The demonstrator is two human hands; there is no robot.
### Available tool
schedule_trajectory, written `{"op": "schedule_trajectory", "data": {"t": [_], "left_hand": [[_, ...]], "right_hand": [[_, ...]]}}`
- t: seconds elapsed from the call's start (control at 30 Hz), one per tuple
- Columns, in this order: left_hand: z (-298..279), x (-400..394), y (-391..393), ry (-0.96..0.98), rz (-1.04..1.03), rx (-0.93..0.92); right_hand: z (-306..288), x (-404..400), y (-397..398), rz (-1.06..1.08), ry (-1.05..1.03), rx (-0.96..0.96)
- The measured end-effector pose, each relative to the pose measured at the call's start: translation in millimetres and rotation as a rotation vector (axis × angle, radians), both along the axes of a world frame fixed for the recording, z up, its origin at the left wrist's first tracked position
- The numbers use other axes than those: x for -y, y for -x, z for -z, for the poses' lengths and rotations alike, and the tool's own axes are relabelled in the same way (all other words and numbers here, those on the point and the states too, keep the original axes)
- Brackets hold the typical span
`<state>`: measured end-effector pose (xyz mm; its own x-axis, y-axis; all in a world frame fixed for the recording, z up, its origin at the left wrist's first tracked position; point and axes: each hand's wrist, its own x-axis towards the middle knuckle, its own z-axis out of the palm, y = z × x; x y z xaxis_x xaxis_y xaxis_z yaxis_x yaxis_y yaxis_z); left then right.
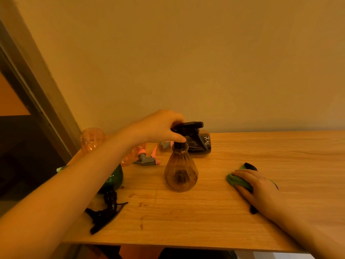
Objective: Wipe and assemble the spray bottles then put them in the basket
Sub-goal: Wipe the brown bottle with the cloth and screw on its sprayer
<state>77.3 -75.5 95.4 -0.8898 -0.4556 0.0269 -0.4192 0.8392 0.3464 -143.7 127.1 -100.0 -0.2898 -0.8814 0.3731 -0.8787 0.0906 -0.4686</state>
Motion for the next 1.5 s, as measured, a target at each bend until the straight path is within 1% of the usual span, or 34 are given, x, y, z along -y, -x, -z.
{"op": "schedule_trajectory", "data": {"t": [0.07,0.13,0.33,0.43,0.5,0.53,0.63,0.7,0.83,0.93,1.0,1.07,1.2,1.3,1.37,1.5], "left_hand": [[-4,4,4,-0.022,0.000,0.036],[-1,8,5,-0.143,-0.039,-0.010],[24,15,-11,-0.550,-0.247,-0.308],[38,16,-23,-0.612,-0.343,-0.430],[46,16,-32,-0.608,-0.333,-0.526],[51,16,-36,-0.574,-0.296,-0.566],[64,15,-48,-0.395,-0.179,-0.632],[73,16,-55,-0.271,-0.160,-0.636],[83,13,-63,-0.287,-0.183,-0.677],[84,13,-67,-0.246,-0.204,-0.640],[83,13,-69,-0.271,-0.196,-0.615],[82,12,-70,-0.299,-0.200,-0.612],[86,9,-67,-0.271,-0.234,-0.619],[91,9,-65,-0.283,-0.239,-0.627],[91,8,-65,-0.276,-0.243,-0.632],[89,5,-64,-0.295,-0.237,-0.647]], "right_hand": [[0,0,0,0.008,-0.003,-0.007],[0,0,0,0.005,-0.009,0.000],[-3,0,-2,0.007,-0.014,0.008],[-5,-1,-4,-0.005,-0.025,0.008],[-5,-1,-5,-0.005,-0.031,0.009],[-5,-1,-5,-0.004,-0.015,0.010],[-6,-1,-6,0.009,-0.005,0.020],[-7,-2,-6,0.004,-0.021,0.021],[-11,-4,-7,-0.006,-0.056,0.095],[-13,-3,-6,-0.007,-0.020,0.157],[-18,-2,-6,-0.022,-0.013,0.228],[-28,4,-11,-0.033,0.051,0.304],[-56,28,-42,-0.067,0.245,0.419],[-76,49,-77,-0.143,0.283,0.345],[-82,61,-95,-0.198,0.257,0.294],[-87,82,-115,-0.233,0.189,0.124]]}}
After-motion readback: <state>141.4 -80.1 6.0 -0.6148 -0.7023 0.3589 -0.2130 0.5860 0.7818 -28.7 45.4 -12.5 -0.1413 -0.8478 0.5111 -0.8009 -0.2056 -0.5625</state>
